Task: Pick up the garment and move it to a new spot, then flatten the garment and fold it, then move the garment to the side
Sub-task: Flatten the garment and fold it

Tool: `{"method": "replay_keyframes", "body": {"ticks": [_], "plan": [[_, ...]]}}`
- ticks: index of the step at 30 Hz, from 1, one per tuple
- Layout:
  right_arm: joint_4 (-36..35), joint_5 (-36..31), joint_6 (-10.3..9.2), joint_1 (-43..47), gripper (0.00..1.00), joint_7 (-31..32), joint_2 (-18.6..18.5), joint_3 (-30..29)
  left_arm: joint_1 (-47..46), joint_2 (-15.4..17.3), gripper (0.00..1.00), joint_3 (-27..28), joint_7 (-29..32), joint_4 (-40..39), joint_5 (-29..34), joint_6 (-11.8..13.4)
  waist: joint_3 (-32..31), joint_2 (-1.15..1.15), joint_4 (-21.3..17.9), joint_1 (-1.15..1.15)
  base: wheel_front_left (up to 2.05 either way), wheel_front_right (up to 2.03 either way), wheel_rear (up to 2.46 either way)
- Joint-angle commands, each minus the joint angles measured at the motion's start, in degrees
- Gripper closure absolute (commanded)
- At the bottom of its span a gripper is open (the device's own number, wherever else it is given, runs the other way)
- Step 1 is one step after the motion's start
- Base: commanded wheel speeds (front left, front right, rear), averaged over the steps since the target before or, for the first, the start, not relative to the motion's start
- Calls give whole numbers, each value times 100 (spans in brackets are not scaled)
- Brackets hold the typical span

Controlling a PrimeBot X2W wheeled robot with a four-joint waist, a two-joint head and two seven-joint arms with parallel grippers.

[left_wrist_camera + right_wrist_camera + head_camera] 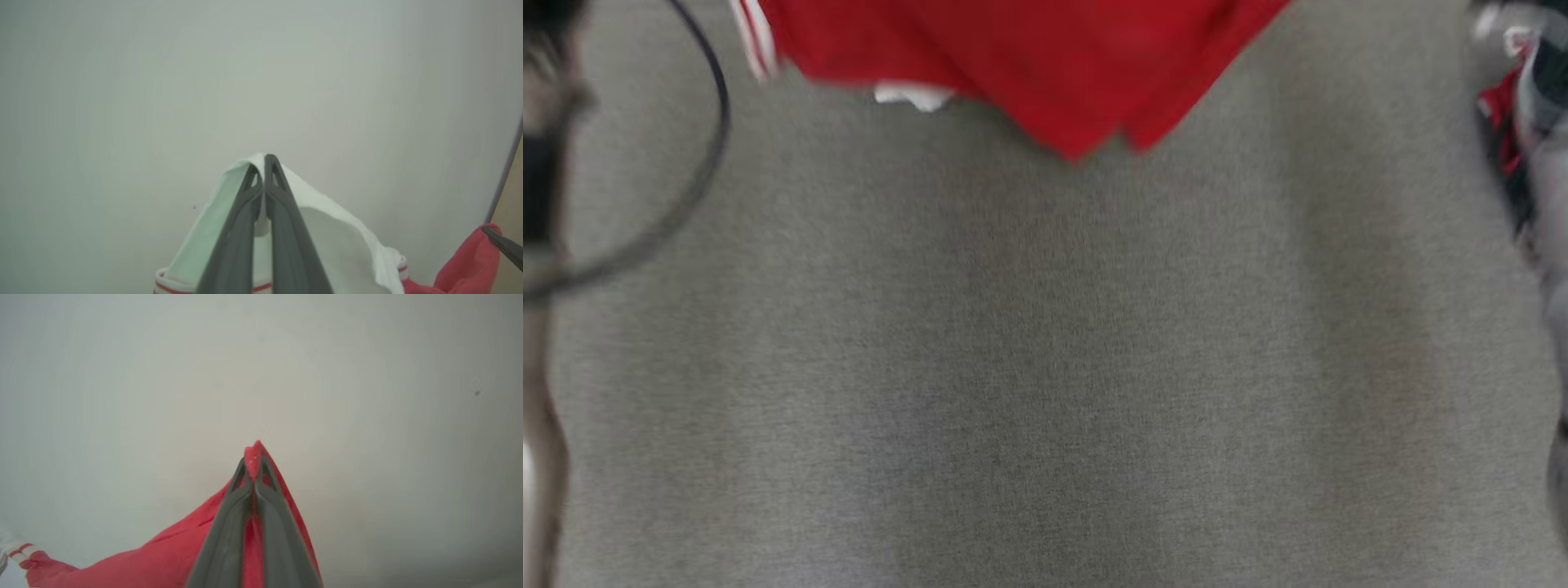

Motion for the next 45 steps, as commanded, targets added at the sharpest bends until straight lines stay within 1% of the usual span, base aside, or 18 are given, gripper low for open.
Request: {"method": "replay_keyframes", "body": {"ticks": [1,2,4,7,12,15,19,25,30,41,45], "plan": [[166,28,-14,-409,100,57,71,-17,-445,-16,100,-22,-13,226,159,5,1056,-2,-193,-2,0,0,0],[166,28,-14,-409,100,57,71,-17,-445,-16,100,-22,-13,226,159,5,1056,-2,-193,-2,0,0,0],[456,-42,-13,-1109,100,80,75,-93,-1191,-82,100,17,-107,610,205,27,1225,-2,-261,-2,0,0,0],[868,-183,-13,-1988,100,63,123,-103,-2100,-129,100,-133,-220,1115,461,7,1389,-2,-337,-2,0,0,0],[1516,-539,-13,-3157,100,-93,126,-39,-3277,-219,100,-331,-460,1898,725,-37,1476,-2,-397,-2,0,0,0],[1903,-726,-13,-3720,100,-208,105,-39,-3894,-304,100,-447,-568,2337,823,-43,1493,-2,-402,-2,0,0,0],[2323,-962,-13,-4203,100,-291,116,72,-4430,-465,100,-628,-697,2842,907,-72,1530,-2,-356,-2,0,0,0],[2730,-1094,-13,-4561,100,-433,118,179,-4855,-637,100,-772,-897,3444,879,-99,1577,-2,-318,-2,0,0,0],[2949,-1098,-13,-4684,100,-486,106,323,-4947,-666,100,-962,-957,3753,819,-91,1658,-2,-306,-2,0,0,0],[3292,-1034,-13,-4851,100,-648,45,539,-5067,-594,100,-1285,-1199,3940,526,-93,1778,-2,-218,-2,0,0,0],[3373,-1022,-13,-4944,100,-702,59,584,-5045,-634,100,-1338,-1289,3957,424,-94,1794,-2,-198,-2,0,0,0]]}}
